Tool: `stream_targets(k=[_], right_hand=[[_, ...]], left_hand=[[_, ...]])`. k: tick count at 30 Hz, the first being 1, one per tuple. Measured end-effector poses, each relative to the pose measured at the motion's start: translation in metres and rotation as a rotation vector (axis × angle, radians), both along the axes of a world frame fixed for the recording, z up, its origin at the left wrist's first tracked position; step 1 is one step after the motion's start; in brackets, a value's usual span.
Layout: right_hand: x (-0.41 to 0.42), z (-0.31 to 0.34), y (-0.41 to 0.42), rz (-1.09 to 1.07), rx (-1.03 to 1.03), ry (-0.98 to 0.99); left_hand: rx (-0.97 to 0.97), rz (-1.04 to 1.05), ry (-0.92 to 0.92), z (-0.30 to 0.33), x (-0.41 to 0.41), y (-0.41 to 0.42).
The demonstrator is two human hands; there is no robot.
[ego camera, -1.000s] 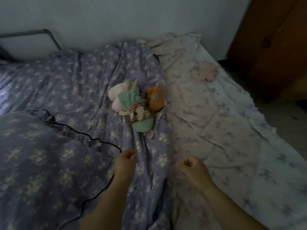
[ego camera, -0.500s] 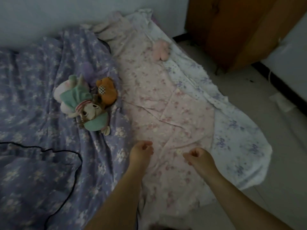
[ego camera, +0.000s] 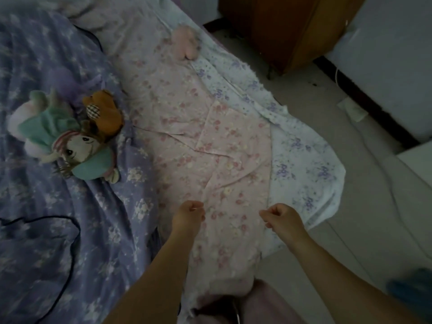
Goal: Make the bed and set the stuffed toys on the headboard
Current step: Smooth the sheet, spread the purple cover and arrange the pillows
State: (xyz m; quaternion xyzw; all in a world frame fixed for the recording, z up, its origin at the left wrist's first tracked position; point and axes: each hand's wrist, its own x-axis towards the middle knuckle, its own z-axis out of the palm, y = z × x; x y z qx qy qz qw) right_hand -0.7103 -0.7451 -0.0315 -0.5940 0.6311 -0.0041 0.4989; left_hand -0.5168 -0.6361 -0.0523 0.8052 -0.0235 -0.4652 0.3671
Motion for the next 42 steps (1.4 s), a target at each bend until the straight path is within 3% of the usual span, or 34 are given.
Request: stream_targets(k=[10,20,27,42], right_hand=[[-0.047,-0.017,-0.055,-0.047,0.059,0.022],[-0.082,-0.056,-0.181,0.263,0.132,0.102],[-0.100,-0.061,-0.283,0.424,0.053,0.201],[-0.005,-0.054,-0.386,0.421,-0.109,0.116]], left_hand=[[-0.032,0.001,0.012,-0.001,-0.036,-0.048],[0.067,0.139,0.055,-0.022,-0.104,-0.139],[0.076,0.174,0.124,-0.032,-0.158,-0.217],[0.002,0.054,0.101,-0.029,-0.129,-0.309]])
